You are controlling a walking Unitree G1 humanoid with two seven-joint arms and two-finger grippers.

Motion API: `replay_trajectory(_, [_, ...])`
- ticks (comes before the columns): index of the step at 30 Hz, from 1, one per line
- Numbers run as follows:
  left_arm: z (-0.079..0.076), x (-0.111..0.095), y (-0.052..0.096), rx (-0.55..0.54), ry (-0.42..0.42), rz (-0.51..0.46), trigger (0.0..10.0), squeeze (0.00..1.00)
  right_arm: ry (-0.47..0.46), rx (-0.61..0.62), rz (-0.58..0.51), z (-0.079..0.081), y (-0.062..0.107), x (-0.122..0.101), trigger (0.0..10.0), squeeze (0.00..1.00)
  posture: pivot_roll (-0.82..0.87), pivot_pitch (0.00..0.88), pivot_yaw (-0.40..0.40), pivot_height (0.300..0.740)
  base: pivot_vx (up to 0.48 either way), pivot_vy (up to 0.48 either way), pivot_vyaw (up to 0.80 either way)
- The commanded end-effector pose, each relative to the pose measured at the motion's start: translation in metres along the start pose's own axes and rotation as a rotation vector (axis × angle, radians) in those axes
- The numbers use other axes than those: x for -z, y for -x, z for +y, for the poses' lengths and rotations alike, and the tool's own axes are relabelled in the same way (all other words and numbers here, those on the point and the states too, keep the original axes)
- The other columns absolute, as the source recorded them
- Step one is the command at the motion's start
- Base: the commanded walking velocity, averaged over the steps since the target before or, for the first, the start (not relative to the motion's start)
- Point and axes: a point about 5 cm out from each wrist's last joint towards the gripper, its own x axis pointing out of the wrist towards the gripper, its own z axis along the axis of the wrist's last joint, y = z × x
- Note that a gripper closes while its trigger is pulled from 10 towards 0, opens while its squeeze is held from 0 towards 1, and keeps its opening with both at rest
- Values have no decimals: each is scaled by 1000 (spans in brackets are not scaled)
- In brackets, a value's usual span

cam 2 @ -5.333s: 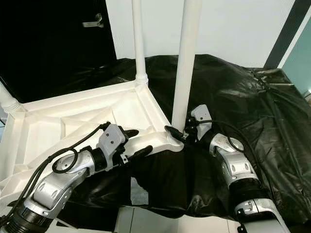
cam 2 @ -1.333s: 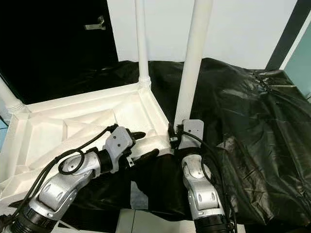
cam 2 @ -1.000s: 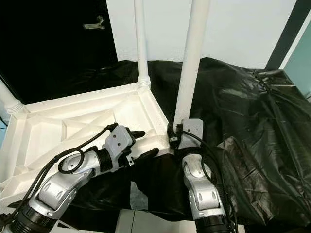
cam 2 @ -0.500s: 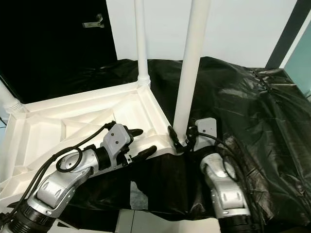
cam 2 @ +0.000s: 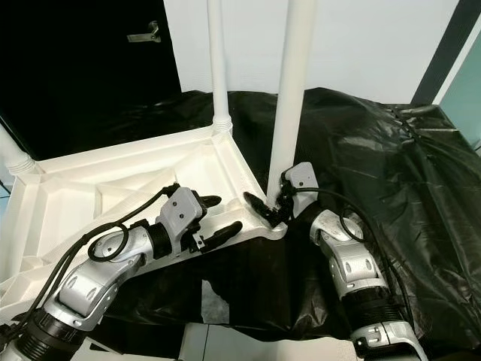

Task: Building children table

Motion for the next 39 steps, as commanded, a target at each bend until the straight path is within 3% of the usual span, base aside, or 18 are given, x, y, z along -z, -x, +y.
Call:
replay_trajectory(1, [0, -2, 1, 43, -21, -2, 10000, 0, -30, -44, 26, 5, 1, 7, 0, 0, 60, 0, -9, 740, 0, 0, 0])
replay_trajectory(7, [-2, 0, 2, 40, -16, 0, 10000, 0, -33, -18, 52, 2, 5, 13, 0, 0, 59, 0, -12, 740, 0, 0, 0])
replay_trajectory(8, [-3, 0, 3, 45, -13, 3, 10000, 0, -34, 53, 69, 0, 6, 16, 824, 0, 56, 0, -9, 740, 0, 0, 0])
replay_trajectory(10, [-4, 1, 3, 48, -12, 3, 10000, 0, -29, 82, 77, -1, 6, 16, 824, 0, 55, 0, -8, 740, 0, 0, 0])
replay_trajectory(11, [-4, 1, 3, 49, -12, 4, 10000, 0, -35, 116, 78, -1, 6, 17, 10000, 0, 53, 0, -5, 740, 0, 0, 0])
replay_trajectory(24, [-3, 0, 2, 67, -19, 4, 10000, 0, -73, 448, 143, 1, 12, 26, 10000, 0, 38, 0, 16, 740, 0, 0, 0])
replay_trajectory(29, [-3, -1, 2, 71, -22, 4, 10000, 0, -115, 741, 141, 14, 19, 26, 10000, 0, 39, 0, 14, 740, 0, 0, 0])
replay_trajectory(34, [-3, -1, 2, 67, -19, 3, 10000, 0, -154, 831, 134, 21, 18, 24, 10000, 0, 39, 0, 23, 740, 0, 0, 0])
replay_trajectory(39, [-3, -1, 3, 71, -17, 5, 10000, 0, -165, 810, 112, 26, 14, 19, 10000, 0, 34, 0, 31, 740, 0, 0, 0])
